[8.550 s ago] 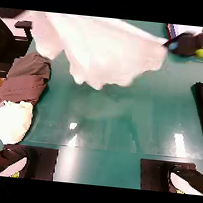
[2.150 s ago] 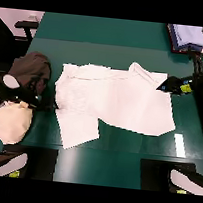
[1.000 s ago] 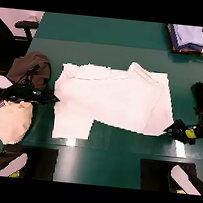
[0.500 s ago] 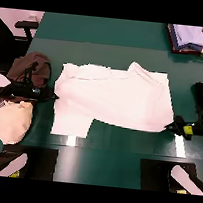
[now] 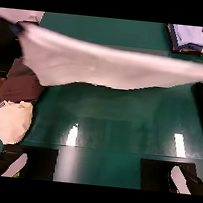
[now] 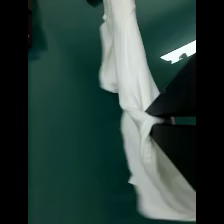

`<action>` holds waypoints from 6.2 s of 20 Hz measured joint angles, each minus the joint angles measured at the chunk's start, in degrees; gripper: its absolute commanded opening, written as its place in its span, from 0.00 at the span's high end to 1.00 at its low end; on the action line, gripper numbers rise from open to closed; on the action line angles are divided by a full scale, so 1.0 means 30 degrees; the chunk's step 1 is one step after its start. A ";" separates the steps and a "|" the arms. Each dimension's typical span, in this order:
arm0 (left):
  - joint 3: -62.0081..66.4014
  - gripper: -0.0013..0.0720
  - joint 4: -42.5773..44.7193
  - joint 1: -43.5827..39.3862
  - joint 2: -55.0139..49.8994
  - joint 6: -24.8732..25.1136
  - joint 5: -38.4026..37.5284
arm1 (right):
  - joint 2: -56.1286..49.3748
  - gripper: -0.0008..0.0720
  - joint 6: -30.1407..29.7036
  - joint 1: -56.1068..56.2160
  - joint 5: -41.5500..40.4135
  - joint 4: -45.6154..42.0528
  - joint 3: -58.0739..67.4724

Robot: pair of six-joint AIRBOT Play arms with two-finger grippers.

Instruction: Fold the shirts.

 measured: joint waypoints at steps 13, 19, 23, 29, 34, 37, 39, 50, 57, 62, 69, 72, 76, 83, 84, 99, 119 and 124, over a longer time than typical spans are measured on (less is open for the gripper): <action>1.1154 0.94 0.1698 0.0000 -0.0073 -0.2630 -0.0648 | -0.1661 0.97 0.1537 0.0051 0.3555 -0.2273 1.2998; 0.5136 0.94 0.1843 -0.0007 -0.3162 -0.2543 -0.2317 | -0.5974 0.97 0.1982 0.3759 0.4328 -0.4503 0.8510; 0.1872 0.94 0.1938 0.0000 -0.7278 -0.1989 -0.2732 | -1.0557 0.97 0.2149 0.5923 0.4240 -0.5989 0.6776; 0.0998 0.94 0.1756 -0.0007 -1.3682 -0.0852 -0.0503 | -1.7172 0.97 0.2215 0.6819 0.3075 -0.6666 0.9435; 0.2266 0.94 0.1705 -0.0007 -1.5497 0.0095 -0.0044 | -1.9336 0.97 0.2208 0.6951 0.2375 -0.6645 1.1803; 0.2419 0.94 0.2557 -0.0007 -1.5773 0.0488 -0.1974 | -1.8644 0.97 0.2164 0.6951 0.2222 -0.6754 0.9945; 0.1763 0.94 0.3249 -0.0007 -1.5868 0.0539 -0.2834 | -1.7930 0.97 0.2142 0.6958 0.1865 -0.6754 0.7861; -0.2710 0.24 0.4466 0.0007 -1.4673 -0.1406 -0.2790 | -1.5482 0.51 0.1836 0.6579 0.0743 -0.3453 0.2178; -1.1111 0.24 0.6164 0.0000 -0.6025 -0.2106 -0.3308 | -1.1074 0.51 0.1392 0.6543 0.0648 -0.1727 -0.0619; -1.7376 0.23 0.5187 0.0000 -0.1690 -0.2688 -0.3359 | -0.9056 0.51 0.1319 0.6543 -0.0197 -0.1501 -0.2069; -2.1558 0.79 0.1967 0.0000 -0.0641 -0.1872 -0.0969 | -0.8502 0.51 0.1304 0.6543 -0.0036 -0.1180 -0.2426; -2.1944 0.94 0.0714 0.0000 -0.0554 -0.1093 -0.0386 | -0.8451 0.51 0.1297 0.6528 0.0350 -0.1158 -0.2455; -2.1209 0.94 0.0102 0.0000 -0.0525 -0.0437 -0.0823 | -0.8000 0.51 0.1188 0.5115 0.2047 -0.1297 -0.3803; -1.9832 0.94 -0.0175 0.0000 -0.0517 -0.0124 -0.1370 | -0.5486 0.30 0.1100 -0.1246 0.3031 -0.3723 -1.1438; -1.9773 0.94 -0.0197 0.0000 -0.0525 -0.0102 -0.1355 | -0.5384 0.36 0.1100 -0.2127 0.2936 -0.3774 -1.2451; -1.9438 0.95 -0.0189 0.0000 -0.0495 0.0029 -0.1231 | -0.6054 0.97 0.0204 -0.2565 -0.1566 -0.0765 -1.5824; -1.3726 0.94 0.0058 0.0000 -0.0634 -0.0911 -0.1967 | -0.4532 0.97 0.1821 0.2361 0.2346 -0.6601 -0.7060; -0.9471 0.94 0.0044 0.0000 -0.7395 0.0328 0.0102 | -0.9719 0.97 0.2215 0.3818 0.1144 -0.6601 -0.3293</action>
